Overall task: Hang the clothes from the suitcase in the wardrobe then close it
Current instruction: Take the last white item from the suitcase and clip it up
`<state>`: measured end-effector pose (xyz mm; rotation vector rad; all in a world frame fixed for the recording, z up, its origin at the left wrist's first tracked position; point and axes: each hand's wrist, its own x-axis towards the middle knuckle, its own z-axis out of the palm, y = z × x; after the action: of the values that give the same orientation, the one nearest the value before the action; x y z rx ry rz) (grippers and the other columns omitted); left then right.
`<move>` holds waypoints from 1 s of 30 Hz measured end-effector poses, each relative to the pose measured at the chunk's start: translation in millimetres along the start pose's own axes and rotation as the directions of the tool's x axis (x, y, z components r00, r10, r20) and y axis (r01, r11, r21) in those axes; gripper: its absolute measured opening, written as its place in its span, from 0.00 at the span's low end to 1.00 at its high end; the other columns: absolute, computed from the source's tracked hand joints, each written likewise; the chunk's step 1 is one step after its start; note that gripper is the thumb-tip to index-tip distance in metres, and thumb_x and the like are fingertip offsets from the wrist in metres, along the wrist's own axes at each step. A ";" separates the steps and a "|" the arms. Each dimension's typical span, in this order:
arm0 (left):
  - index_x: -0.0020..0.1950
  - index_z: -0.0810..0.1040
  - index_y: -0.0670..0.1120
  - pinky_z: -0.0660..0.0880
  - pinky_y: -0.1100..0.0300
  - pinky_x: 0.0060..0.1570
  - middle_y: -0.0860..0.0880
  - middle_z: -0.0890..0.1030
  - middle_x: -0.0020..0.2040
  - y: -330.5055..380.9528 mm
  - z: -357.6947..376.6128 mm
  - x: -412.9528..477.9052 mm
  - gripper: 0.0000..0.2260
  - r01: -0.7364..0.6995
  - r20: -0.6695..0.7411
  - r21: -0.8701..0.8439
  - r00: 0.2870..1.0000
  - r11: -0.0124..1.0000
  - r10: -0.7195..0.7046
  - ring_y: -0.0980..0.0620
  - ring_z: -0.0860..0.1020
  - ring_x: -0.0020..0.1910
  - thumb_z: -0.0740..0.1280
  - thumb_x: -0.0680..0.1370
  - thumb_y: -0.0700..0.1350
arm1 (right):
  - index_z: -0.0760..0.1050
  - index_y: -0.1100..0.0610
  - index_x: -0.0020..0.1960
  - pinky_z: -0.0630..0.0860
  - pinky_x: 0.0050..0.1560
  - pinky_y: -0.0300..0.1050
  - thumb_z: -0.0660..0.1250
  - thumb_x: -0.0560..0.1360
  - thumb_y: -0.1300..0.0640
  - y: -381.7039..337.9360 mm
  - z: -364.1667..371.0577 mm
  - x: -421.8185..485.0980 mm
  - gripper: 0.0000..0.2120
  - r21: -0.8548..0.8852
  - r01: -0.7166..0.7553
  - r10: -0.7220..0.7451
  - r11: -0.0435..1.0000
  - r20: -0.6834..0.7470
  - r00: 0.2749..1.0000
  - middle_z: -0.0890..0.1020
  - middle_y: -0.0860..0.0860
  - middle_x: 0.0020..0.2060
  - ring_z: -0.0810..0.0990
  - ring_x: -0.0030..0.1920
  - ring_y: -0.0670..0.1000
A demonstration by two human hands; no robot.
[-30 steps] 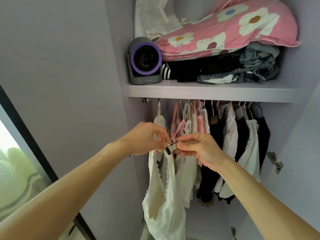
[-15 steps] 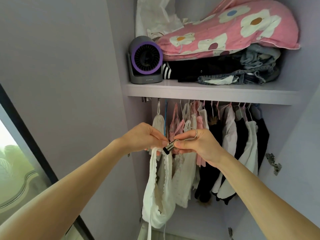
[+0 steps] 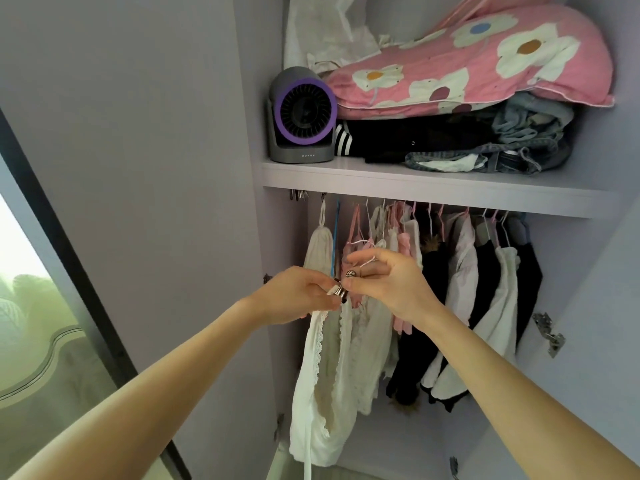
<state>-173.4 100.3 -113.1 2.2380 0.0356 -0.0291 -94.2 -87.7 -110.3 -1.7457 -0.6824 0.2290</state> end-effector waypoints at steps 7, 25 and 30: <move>0.51 0.82 0.54 0.77 0.59 0.51 0.52 0.85 0.49 -11.1 7.6 2.9 0.09 0.023 0.018 -0.247 1.000 0.969 -0.019 0.57 0.81 0.50 0.68 0.79 0.57 | 0.84 0.55 0.52 0.81 0.55 0.54 0.77 0.72 0.57 -4.0 -5.5 8.1 0.10 -0.020 0.060 -0.058 0.998 0.070 0.996 0.87 0.52 0.44 0.86 0.47 0.50; 0.47 0.80 0.50 0.75 0.56 0.36 0.54 0.76 0.31 -24.1 18.3 14.6 0.13 -0.024 -0.395 0.385 0.899 0.923 0.188 0.50 0.75 0.33 0.61 0.82 0.56 | 0.85 0.55 0.38 0.75 0.52 0.30 0.71 0.76 0.46 -6.1 10.2 40.1 0.15 -0.276 0.029 -0.048 0.961 -0.061 0.997 0.85 0.49 0.31 0.85 0.37 0.46; 0.48 0.78 0.49 0.76 0.54 0.37 0.51 0.78 0.34 -40.2 2.3 30.2 0.16 0.104 -0.448 0.465 0.884 0.879 0.132 0.45 0.77 0.36 0.57 0.83 0.57 | 0.86 0.55 0.42 0.74 0.49 0.28 0.67 0.79 0.47 -4.5 10.2 59.6 0.15 -0.274 0.010 -0.029 0.962 -0.066 0.997 0.86 0.46 0.34 0.84 0.37 0.42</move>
<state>-144.7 123.9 -147.1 2.6903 0.3067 0.5786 -52.4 -45.7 -97.4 -2.0000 -0.7055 0.0607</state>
